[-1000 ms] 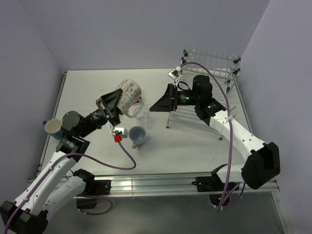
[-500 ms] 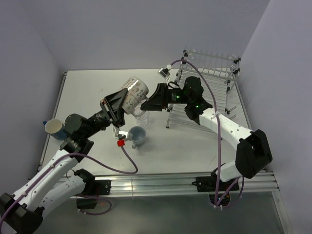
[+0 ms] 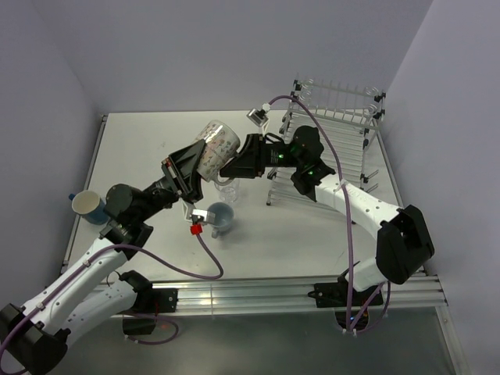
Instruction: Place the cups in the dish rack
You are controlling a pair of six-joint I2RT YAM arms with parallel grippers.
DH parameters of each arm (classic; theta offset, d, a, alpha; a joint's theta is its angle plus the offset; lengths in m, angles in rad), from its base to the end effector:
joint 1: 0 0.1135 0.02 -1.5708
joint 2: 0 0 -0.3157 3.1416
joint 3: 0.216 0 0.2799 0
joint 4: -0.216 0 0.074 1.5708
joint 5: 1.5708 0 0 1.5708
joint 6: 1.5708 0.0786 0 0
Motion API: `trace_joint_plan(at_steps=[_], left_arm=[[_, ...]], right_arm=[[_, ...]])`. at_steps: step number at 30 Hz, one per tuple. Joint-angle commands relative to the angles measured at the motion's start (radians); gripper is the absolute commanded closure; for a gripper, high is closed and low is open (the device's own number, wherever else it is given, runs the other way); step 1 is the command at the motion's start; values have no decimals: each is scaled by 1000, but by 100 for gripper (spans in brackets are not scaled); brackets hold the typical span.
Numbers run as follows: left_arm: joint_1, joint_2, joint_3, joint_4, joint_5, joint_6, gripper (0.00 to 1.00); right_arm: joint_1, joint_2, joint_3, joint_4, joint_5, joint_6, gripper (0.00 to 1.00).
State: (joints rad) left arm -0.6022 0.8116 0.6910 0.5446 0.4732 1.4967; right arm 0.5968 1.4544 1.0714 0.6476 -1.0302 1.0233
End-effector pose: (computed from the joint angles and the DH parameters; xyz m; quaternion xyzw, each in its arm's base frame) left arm 0.1549 -0.1499 0.4284 0.5554 0.0919 0.2385 0.7913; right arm 0.2680 0.2636 0.4105 -0.2705 0.5996 0.7070 0.2597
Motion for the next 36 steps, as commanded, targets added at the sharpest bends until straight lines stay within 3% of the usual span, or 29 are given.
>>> trace_joint_plan(at_steps=[1, 7, 12, 17, 18, 20, 22, 36], left_arm=[[-7, -25, 27, 189, -8, 19, 100], [-13, -26, 13, 190, -5, 30, 100], [-11, -23, 4, 167, -27, 46, 98], [-13, -17, -7, 164, -47, 57, 84], [-11, -15, -7, 163, -51, 57, 76], [-11, -17, -8, 163, -56, 57, 72], [-11, -12, -10, 163, -62, 54, 62], [-11, 6, -27, 187, -73, 65, 35]], right_arm=[[8, -2, 36, 84, 5, 23, 58], [6, 0, 47, 98, 9, 40, 99], [-3, -23, 33, 113, 12, 55, 100], [-35, -49, 25, 121, 10, 69, 100], [-48, -54, 22, 124, 12, 73, 100], [-60, -66, 15, 126, 12, 73, 100], [-74, -81, 2, 132, 10, 75, 100], [-184, -172, -97, 133, 16, 66, 100]])
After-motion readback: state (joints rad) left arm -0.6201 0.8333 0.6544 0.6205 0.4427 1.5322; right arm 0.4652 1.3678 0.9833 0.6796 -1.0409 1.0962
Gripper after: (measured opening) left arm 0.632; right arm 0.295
